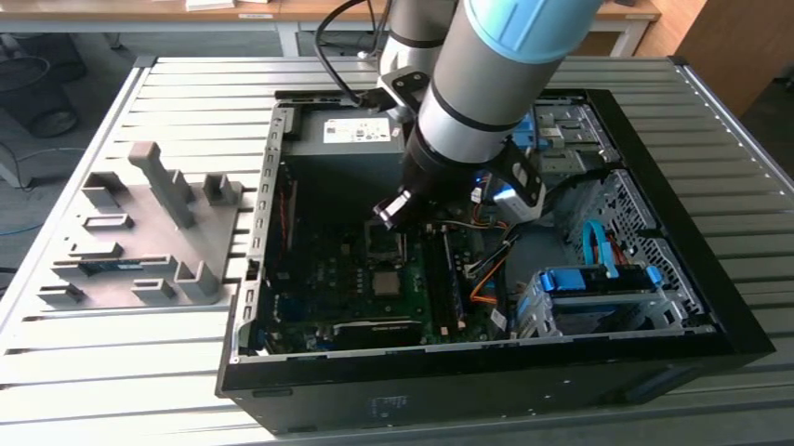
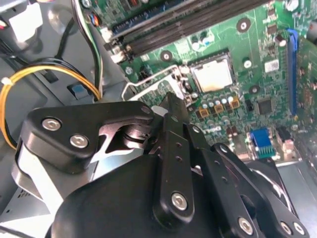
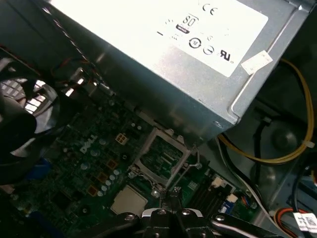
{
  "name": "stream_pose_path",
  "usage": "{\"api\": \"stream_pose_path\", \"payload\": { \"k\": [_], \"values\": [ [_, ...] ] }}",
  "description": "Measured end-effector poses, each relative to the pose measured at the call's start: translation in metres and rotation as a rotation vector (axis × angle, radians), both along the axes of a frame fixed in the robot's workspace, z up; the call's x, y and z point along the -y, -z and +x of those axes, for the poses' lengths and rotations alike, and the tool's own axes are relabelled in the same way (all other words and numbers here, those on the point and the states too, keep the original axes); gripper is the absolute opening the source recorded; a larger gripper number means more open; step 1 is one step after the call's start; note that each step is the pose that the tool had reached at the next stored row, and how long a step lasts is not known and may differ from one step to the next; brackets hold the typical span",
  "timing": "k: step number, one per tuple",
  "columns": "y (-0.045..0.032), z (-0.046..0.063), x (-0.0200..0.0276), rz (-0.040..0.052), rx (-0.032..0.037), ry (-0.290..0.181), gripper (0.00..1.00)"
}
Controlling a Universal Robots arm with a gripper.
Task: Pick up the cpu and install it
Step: 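Close the cpu cover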
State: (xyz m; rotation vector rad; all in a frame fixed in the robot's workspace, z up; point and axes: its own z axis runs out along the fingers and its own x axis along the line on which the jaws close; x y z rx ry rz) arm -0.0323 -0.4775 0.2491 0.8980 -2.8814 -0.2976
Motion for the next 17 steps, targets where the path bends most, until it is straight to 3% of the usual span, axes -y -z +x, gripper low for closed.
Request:
{"api": "stream_pose_path", "payload": {
  "k": [4,8,17],
  "values": [
    [0.0007,-0.0006,0.0000,-0.0011,0.0553,0.000,0.10],
    [0.0007,-0.0006,0.0000,-0.0011,0.0590,0.000,0.10],
    [0.0049,-0.0010,0.0000,-0.0011,0.0593,0.000,0.10]
  ]
}}
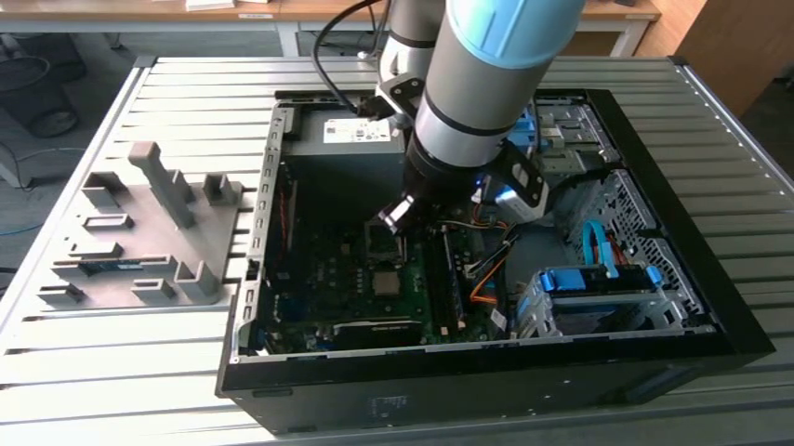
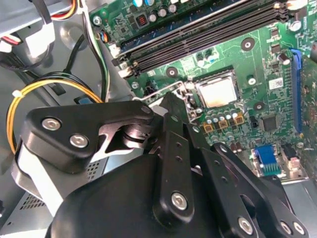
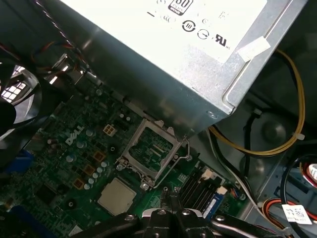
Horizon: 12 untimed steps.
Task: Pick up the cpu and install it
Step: 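Close the cpu cover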
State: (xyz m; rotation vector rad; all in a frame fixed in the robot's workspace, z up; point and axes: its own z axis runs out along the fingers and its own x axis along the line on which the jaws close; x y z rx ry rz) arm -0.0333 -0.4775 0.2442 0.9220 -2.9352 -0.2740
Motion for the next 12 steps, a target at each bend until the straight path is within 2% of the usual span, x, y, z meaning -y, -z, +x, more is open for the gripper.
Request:
{"api": "stream_pose_path", "payload": {
  "k": [9,12],
  "values": [
    [0.0068,0.0000,-0.0002,0.0000,0.0000,0.000,0.10],
    [0.0100,0.0001,-0.0016,0.0025,0.0000,0.000,0.10]
  ]
}}
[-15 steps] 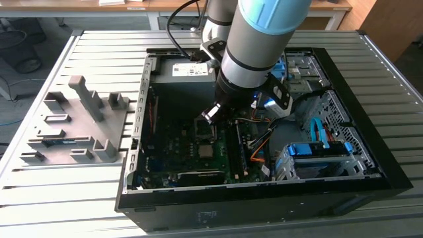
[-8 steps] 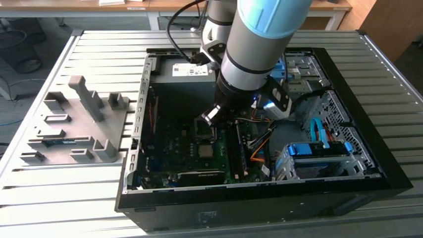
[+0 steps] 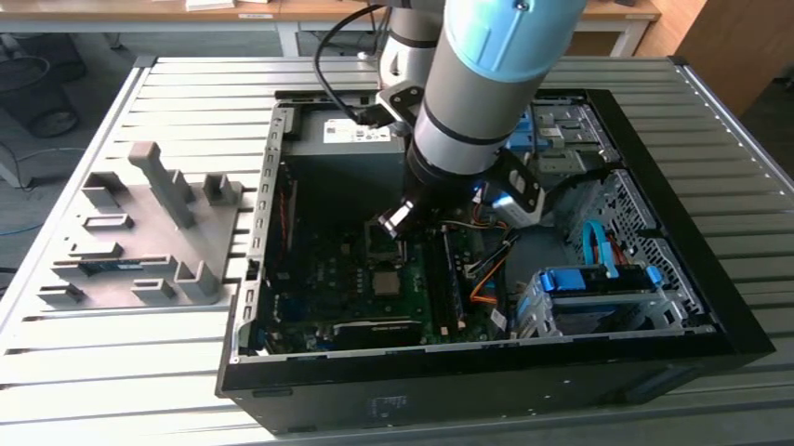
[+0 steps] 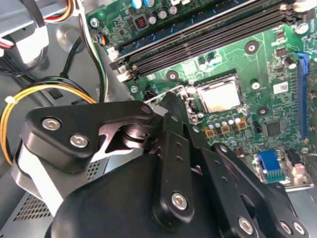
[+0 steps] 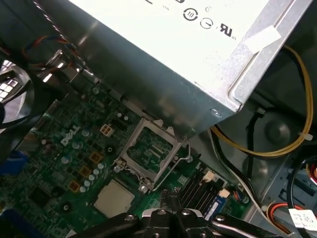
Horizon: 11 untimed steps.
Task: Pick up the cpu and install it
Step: 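Close the cpu cover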
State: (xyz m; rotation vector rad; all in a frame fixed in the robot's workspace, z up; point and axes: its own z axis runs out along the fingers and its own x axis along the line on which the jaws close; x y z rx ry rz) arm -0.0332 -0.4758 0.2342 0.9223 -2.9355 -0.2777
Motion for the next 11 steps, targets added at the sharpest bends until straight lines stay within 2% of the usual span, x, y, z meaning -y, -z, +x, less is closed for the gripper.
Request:
{"api": "stream_pose_path", "payload": {
  "k": [2,3,6,7,8,9,11],
  "values": [
    [0.0021,0.0002,-0.0015,0.0081,0.0000,0.000,0.10],
    [0.0025,0.0001,-0.0020,0.0189,-0.0001,0.000,0.10],
    [0.0033,0.0002,-0.0024,0.0729,0.0001,0.000,0.10],
    [0.0036,0.0002,-0.0024,0.0893,0.0001,0.000,0.10],
    [0.0042,0.0002,-0.0024,0.1015,0.0000,0.000,0.10],
    [0.0050,0.0002,-0.0024,0.1090,0.0000,0.000,0.10],
    [0.0074,0.0012,-0.0031,0.1135,-0.0001,-0.004,0.10]
  ]
}}
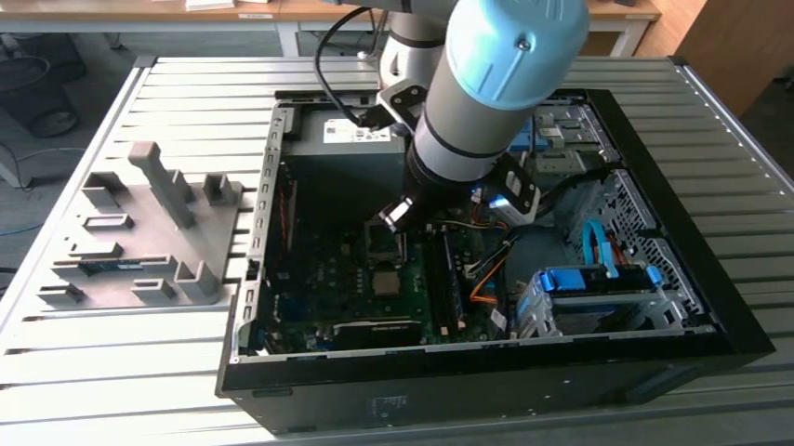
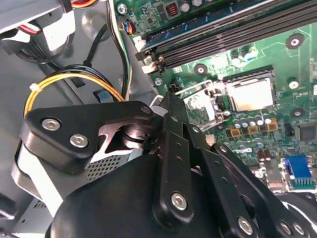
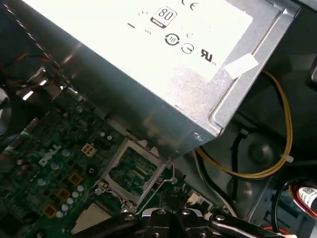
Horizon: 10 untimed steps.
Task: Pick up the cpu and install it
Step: 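Close the cpu cover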
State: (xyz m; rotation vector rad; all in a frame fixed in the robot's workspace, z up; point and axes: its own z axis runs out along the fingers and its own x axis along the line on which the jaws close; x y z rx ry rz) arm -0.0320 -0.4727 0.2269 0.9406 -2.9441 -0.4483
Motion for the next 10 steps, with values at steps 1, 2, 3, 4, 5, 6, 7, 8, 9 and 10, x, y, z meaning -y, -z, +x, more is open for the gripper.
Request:
{"api": "stream_pose_path", "payload": {
  "k": [1,2,3,4,5,6,7,8,9,10],
  "values": [
    [0.0012,0.001,-0.0005,0.0007,-0.0001,-0.002,0.10],
    [0.0027,0.001,-0.0015,0.0011,-0.0001,-0.004,0.10],
    [0.0043,0.002,-0.0026,0.0014,-0.0001,-0.005,0.10],
    [0.0061,0.003,-0.0041,0.0019,-0.0001,-0.005,0.10],
    [0.0080,0.003,-0.0057,0.0024,0.0000,-0.005,0.10],
    [0.0097,0.004,-0.0073,0.0031,-0.0001,-0.005,0.10],
    [0.0111,0.004,-0.0089,0.0046,-0.0001,-0.005,0.10],
    [0.0123,0.004,-0.0106,0.0072,-0.0001,-0.005,0.10],
    [0.0133,0.004,-0.0118,0.0088,-0.0001,-0.008,0.10],
    [0.0139,0.004,-0.0122,0.0096,-0.0001,-0.014,0.10]
  ]
}}
